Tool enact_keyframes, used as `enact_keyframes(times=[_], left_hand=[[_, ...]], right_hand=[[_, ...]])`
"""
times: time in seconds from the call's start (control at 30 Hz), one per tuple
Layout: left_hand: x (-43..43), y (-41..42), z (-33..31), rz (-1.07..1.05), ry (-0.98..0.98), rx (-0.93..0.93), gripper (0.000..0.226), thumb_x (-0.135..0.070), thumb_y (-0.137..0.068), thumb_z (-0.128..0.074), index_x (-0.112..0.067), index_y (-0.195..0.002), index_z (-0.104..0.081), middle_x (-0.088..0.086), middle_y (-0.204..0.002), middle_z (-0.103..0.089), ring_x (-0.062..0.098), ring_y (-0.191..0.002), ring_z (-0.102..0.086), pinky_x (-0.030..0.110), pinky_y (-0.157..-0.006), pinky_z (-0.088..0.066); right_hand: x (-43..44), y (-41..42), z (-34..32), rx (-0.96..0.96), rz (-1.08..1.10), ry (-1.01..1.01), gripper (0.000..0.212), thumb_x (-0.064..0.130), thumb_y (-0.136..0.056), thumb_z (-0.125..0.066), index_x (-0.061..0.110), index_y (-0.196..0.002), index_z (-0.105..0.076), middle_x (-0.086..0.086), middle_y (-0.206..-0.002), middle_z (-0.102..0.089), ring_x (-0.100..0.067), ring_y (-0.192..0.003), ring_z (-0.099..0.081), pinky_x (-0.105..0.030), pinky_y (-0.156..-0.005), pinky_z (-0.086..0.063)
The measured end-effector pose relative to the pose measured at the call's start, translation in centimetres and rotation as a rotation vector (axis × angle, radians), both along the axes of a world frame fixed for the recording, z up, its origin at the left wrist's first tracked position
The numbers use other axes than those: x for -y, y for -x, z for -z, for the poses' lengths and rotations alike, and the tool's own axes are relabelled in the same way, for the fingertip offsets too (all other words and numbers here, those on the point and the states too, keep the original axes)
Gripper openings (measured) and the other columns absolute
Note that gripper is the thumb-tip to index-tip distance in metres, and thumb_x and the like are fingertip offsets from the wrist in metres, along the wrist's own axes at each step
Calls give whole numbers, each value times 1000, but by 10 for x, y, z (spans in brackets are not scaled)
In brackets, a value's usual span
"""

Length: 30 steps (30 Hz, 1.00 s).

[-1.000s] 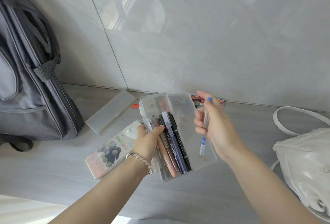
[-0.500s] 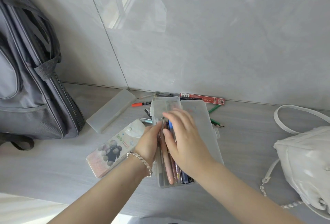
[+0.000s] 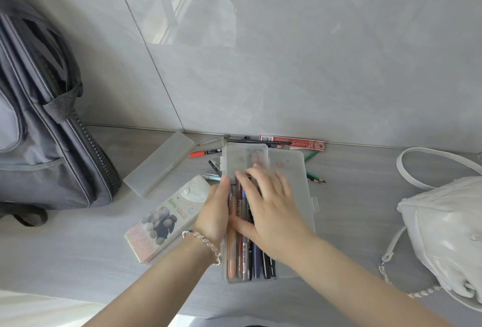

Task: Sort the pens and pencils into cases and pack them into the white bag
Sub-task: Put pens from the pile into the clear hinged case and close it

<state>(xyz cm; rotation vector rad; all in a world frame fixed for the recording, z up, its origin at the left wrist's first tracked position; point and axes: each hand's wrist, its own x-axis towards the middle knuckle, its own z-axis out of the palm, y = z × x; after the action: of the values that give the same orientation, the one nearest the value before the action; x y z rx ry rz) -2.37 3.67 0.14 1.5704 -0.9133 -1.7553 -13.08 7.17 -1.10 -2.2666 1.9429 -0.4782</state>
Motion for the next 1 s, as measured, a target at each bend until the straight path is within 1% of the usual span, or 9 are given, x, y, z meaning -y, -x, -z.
enact_keyframes(times=[0.1, 0.2, 0.37, 0.47, 0.57, 0.67, 0.8, 0.9, 1.0], left_hand=[[1, -4, 4, -17, -35, -2, 45, -46, -95, -33, -16, -111, -63, 5, -108, -69, 20, -105, -62, 41, -103, -41], [4, -10, 5, -41, -185, -98, 56, -54, -92, -31, -14, -89, -70, 10, -81, -72, 27, -80, -66, 38, -82, -52], [9, -13, 8, -63, -175, -100, 57, -53, -94, -28, -12, -90, -68, 8, -69, -72, 21, -64, -69, 37, -74, -51], [14, -17, 14, -55, -118, -6, 59, -56, -93, -27, -13, -100, -67, 8, -79, -74, 19, -73, -71, 30, -77, -57], [8, -9, 4, 48, -130, -173, 66, -56, -93, -19, -16, -79, -70, 3, -65, -74, 13, -58, -71, 18, -48, -54], [4, -3, -1, 134, -66, -285, 63, -63, -86, -29, -15, -101, -67, 5, -92, -75, 15, -84, -72, 26, -74, -59], [2, -8, 11, 91, 56, 39, 57, -61, -73, -59, -12, -100, -62, 5, -89, -70, 12, -84, -67, 29, -83, -53], [0, -13, 12, 86, 161, 205, 26, -38, -87, -56, -14, -80, -62, -7, -58, -61, -6, -46, -56, 8, -49, -44], [0, -18, 17, 173, 197, 238, 16, -32, -86, -56, -22, -76, -62, -10, -51, -66, -5, -46, -60, 10, -50, -49]], right_hand=[[4, 16, -7, 215, -3, 51, 68, 64, -88, -22, 15, -135, -31, -8, -140, -43, -21, -136, -22, -43, -115, -16], [10, 42, -18, 516, 373, 101, 64, 54, -90, -33, 10, -136, -38, -10, -142, -40, -22, -135, -27, -30, -112, -17], [4, 74, -13, 1291, 736, -691, 59, 47, -97, -28, 1, -119, -57, -17, -112, -66, -29, -105, -62, -34, -91, -44], [-5, 69, -13, 1686, 579, -625, 48, 39, -97, -28, 9, -105, -64, -9, -104, -71, -19, -92, -67, -30, -85, -50], [-14, 43, -16, 1451, 334, -526, 25, 39, -85, -47, 33, -101, -67, 14, -118, -62, 5, -111, -54, -12, -91, -42], [-21, 13, -13, 1028, 163, -470, 46, 29, -85, -63, 54, -117, -41, 26, -127, -37, 37, -107, -23, 11, -84, -24], [-23, 4, -4, 1188, 348, -416, 77, 25, -75, -74, 54, -124, -22, 38, -121, -42, 30, -103, -41, -2, -84, -39], [-19, 13, 0, 1326, 436, -538, 39, 13, -85, -64, 24, -120, -53, 13, -107, -67, 10, -87, -63, -8, -69, -48], [-18, 17, 1, 1372, 470, -655, 20, 9, -84, -63, 18, -102, -65, 4, -95, -72, -3, -80, -69, -14, -61, -50]])
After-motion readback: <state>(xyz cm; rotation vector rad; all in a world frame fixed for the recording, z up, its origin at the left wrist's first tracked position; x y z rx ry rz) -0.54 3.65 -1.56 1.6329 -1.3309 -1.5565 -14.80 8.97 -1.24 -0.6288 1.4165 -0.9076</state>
